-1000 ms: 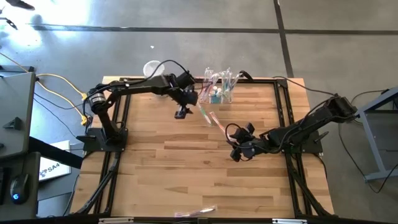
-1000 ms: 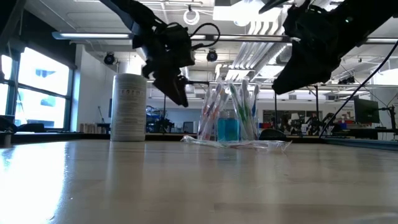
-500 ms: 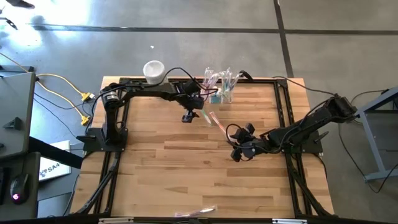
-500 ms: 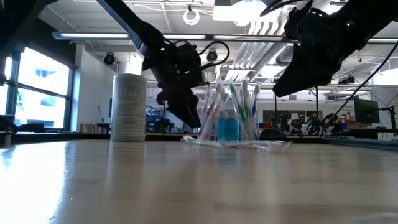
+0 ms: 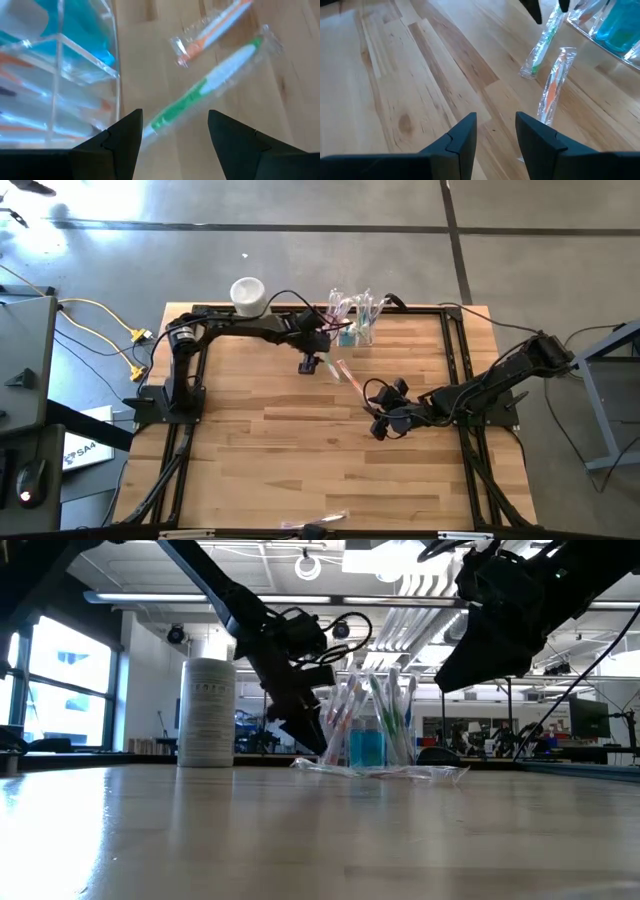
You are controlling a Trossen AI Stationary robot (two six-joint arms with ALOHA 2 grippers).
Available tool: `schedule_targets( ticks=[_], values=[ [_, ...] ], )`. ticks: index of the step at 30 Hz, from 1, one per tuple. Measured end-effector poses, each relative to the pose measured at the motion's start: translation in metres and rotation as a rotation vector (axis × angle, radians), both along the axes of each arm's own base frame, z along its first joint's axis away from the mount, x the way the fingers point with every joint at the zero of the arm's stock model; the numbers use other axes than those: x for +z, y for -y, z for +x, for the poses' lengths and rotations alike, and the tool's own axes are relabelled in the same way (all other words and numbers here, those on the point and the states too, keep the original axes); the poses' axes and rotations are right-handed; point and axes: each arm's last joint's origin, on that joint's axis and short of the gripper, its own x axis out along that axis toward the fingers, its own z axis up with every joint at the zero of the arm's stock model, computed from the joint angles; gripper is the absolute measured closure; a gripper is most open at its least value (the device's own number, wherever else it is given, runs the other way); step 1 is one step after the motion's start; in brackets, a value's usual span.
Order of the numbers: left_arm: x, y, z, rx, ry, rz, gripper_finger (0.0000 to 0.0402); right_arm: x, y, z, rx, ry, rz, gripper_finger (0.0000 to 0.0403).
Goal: Pick & Place toothbrushing station
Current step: Put the green toothbrush into the transparent organizer
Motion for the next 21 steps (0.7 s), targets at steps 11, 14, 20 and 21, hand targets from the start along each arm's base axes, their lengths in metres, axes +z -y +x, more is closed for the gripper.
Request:
schedule_targets(
  ticks=[11, 14, 20, 21],
  values=[
    [-0.017, -0.023, -0.001, 0.059, 0.049, -0.111, 0.0184, 0.001, -0.002, 0.001, 0.017, 0.012, 0.017, 0.0275],
    [-0.018, -0.029, -0.006, 0.079, 0.041, -0.124, 0.0184, 0.001, -0.003, 0.001, 0.022, 0.01, 0.022, 0.0275],
    [-0.024, -0.031, -0.006, 0.1, 0.013, -0.111, 0.0184, 0.001, -0.004, 0.0, 0.034, 0.007, 0.029, 0.0275],
    [-0.025, -0.031, -0.006, 0.111, 0.007, -0.097, 0.0184, 0.001, -0.005, 0.0, 0.036, 0.007, 0.029, 0.0275]
  ],
)
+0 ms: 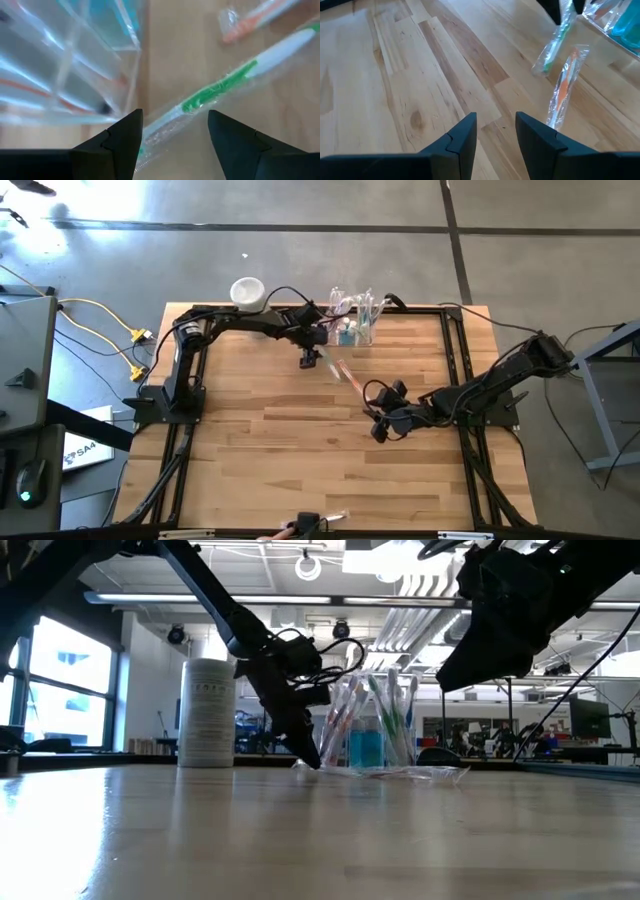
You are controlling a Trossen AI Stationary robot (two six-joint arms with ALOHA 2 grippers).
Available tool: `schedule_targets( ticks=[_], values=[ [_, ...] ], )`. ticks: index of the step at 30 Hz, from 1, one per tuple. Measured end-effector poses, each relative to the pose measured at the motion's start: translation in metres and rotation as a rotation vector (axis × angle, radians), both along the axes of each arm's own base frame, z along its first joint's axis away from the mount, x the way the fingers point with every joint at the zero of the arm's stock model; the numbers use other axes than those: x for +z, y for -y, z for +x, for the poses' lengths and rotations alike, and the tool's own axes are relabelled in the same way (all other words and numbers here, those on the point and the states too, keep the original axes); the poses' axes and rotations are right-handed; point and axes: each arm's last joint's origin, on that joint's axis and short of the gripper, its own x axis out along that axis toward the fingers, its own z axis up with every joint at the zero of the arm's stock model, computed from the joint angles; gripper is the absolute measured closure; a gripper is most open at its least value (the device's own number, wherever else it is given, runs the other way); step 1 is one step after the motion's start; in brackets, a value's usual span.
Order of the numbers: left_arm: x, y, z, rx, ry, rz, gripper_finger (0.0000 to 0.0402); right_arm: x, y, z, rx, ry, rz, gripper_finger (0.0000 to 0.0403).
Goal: Pick & Place toothbrushing station
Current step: Put the green toothbrush into the transparent organizer
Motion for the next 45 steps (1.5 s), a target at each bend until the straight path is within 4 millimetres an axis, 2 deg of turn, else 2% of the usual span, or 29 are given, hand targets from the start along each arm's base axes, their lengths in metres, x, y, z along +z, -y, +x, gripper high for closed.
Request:
schedule_targets(
  ticks=[5, 22, 28, 34, 41, 45],
  values=[
    [-0.008, -0.002, 0.0, 0.033, -0.05, 0.018, 0.0184, 0.0, -0.003, -0.001, 0.014, 0.006, 0.002, 0.0275],
    [-0.015, 0.001, -0.009, 0.084, -0.183, -0.002, 0.0184, 0.001, -0.005, -0.001, 0.015, 0.015, 0.01, 0.0275],
    [-0.011, 0.002, -0.013, 0.102, -0.281, -0.007, 0.0192, 0.0, -0.005, -0.002, 0.004, 0.007, 0.022, 0.0275],
    [-0.013, 0.013, -0.019, -0.015, -0.36, -0.095, 0.0258, 0.0, -0.01, -0.003, 0.022, 0.009, 0.02, 0.0275],
    [-0.015, 0.035, -0.014, -0.111, -0.462, 0.019, 0.0386, 0.0, -0.011, -0.004, 0.025, 0.013, 0.02, 0.0275],
    [-0.015, 0.048, -0.008, -0.127, -0.52, 0.134, 0.0393, 0.0, -0.011, -0.004, 0.026, 0.012, 0.02, 0.0275]
  ],
)
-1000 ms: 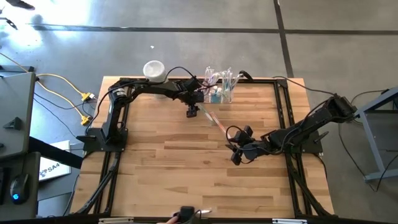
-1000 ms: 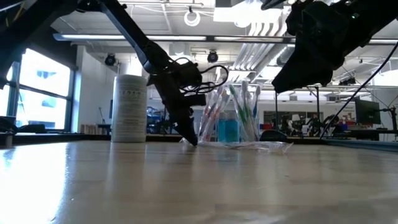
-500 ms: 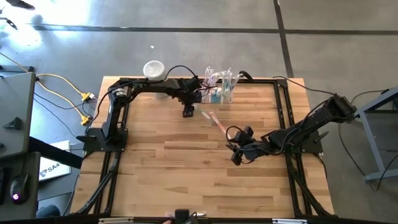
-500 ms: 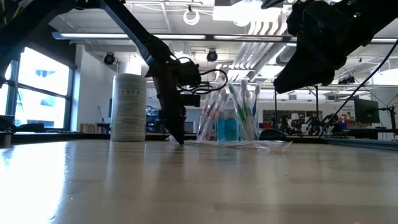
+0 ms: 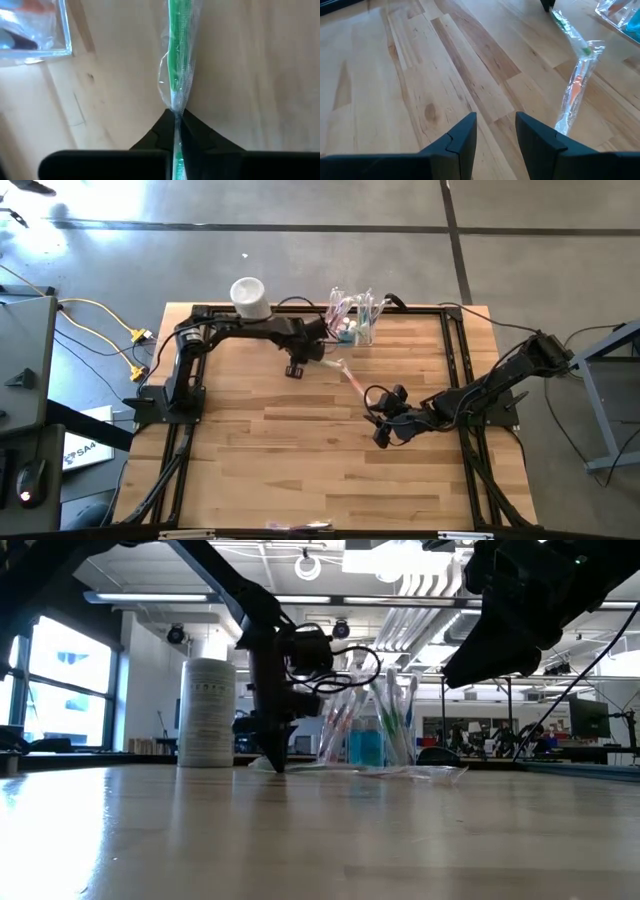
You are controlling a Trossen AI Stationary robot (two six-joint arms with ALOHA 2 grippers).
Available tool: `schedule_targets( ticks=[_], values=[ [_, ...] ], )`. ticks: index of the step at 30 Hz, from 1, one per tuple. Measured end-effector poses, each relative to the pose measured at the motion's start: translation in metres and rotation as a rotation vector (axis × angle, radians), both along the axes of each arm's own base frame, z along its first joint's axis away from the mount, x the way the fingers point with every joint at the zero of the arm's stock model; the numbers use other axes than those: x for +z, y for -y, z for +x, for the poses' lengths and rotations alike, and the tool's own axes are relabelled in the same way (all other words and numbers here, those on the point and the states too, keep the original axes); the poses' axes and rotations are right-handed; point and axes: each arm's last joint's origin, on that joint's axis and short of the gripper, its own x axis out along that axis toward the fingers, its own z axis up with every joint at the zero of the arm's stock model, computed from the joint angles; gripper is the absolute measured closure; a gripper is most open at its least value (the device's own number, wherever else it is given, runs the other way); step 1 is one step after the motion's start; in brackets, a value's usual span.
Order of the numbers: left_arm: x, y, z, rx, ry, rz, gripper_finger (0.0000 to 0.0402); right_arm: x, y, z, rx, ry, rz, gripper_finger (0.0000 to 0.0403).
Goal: Pick & Place toothbrushing station
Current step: Put the green toothbrush into the transparent organizer
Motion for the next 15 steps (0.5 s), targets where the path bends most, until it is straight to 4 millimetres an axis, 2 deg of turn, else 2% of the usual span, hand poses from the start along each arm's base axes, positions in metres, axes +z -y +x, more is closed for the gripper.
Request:
schedule_targets(
  ticks=[4, 8, 12, 15],
  values=[
    [0.007, 0.02, 0.004, -0.043, -0.052, 0.128, 0.0397, 0.0, 0.0, 0.0, 0.002, -0.001, 0.001, 0.0275],
    [0.021, 0.047, 0.0, -0.096, -0.129, 0.229, 0.04, -0.001, 0.0, -0.001, -0.012, -0.004, 0.014, 0.0275],
    [0.047, 0.074, 0.002, -0.128, -0.082, 0.314, 0.04, -0.001, 0.0, -0.001, -0.014, -0.007, 0.015, 0.0275],
    [0.057, 0.094, 0.0, -0.139, -0.078, 0.39, 0.0401, -0.001, 0.0, -0.001, -0.016, -0.007, 0.016, 0.0275]
  ],
)
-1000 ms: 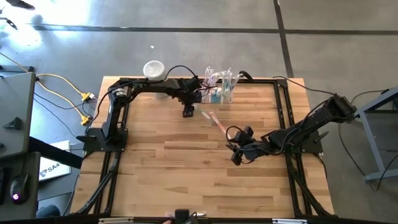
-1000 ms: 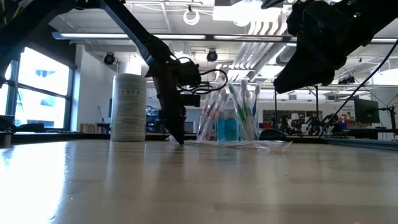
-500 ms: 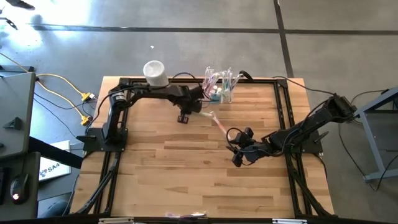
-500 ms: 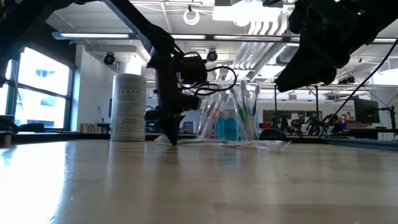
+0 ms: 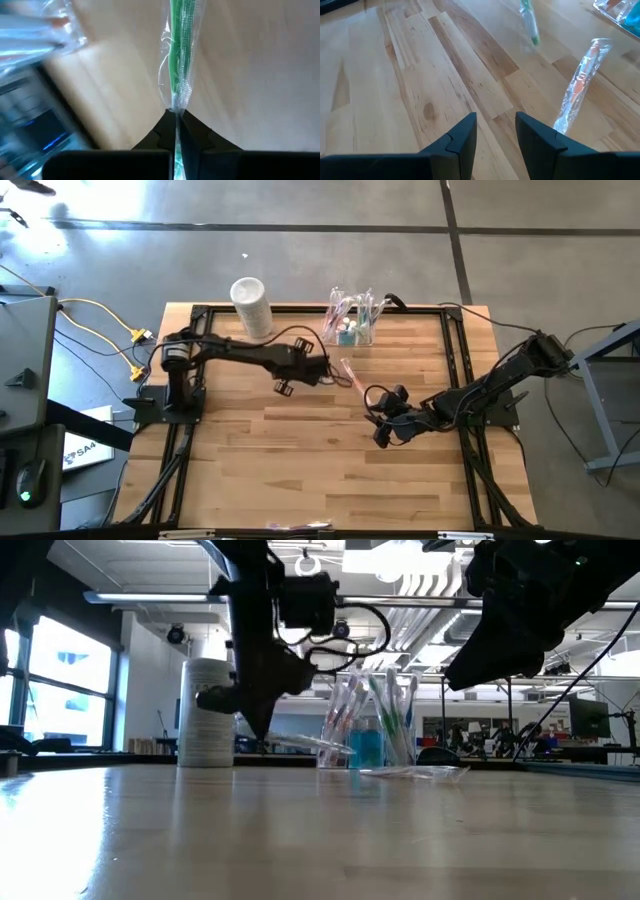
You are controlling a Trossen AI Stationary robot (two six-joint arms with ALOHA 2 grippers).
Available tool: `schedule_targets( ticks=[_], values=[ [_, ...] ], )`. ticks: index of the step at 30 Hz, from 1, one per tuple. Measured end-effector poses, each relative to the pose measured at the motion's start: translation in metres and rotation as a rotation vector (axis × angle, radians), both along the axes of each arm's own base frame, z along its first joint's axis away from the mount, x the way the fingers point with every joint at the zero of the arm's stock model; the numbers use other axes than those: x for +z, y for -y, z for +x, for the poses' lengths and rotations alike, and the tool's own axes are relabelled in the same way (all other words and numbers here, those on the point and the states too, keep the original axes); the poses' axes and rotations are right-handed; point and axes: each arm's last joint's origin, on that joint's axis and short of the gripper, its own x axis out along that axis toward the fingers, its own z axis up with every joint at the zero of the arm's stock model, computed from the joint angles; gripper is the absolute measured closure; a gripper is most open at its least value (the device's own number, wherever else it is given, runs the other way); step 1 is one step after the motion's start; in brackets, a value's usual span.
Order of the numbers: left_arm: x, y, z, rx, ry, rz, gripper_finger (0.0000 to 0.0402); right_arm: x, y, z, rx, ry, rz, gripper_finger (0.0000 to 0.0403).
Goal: Pick & Place toothbrushing station
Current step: Put the green toothbrush into the transparent organizer
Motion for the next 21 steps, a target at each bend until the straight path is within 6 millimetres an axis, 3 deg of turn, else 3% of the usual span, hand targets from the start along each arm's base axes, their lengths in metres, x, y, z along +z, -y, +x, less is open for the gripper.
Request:
schedule_targets(
  ticks=[5, 12, 16, 21],
  values=[
    [0.021, 0.044, -0.003, -0.061, 0.014, 0.288, 0.0401, 0.0, 0.001, 0.0, -0.105, 0.04, 0.061, 0.0275],
    [0.031, 0.122, -0.011, -0.208, 0.072, 0.666, 0.0401, 0.002, 0.009, 0.005, -0.139, 0.071, 0.113, 0.0275],
    [0.034, 0.159, -0.02, -0.284, 0.132, 0.748, 0.0401, 0.008, 0.015, 0.015, -0.034, 0.108, 0.155, 0.0275],
    [0.036, 0.188, -0.026, -0.381, 0.152, 0.806, 0.0402, 0.022, 0.02, 0.028, 0.149, 0.219, 0.188, 0.0275]
  ],
)
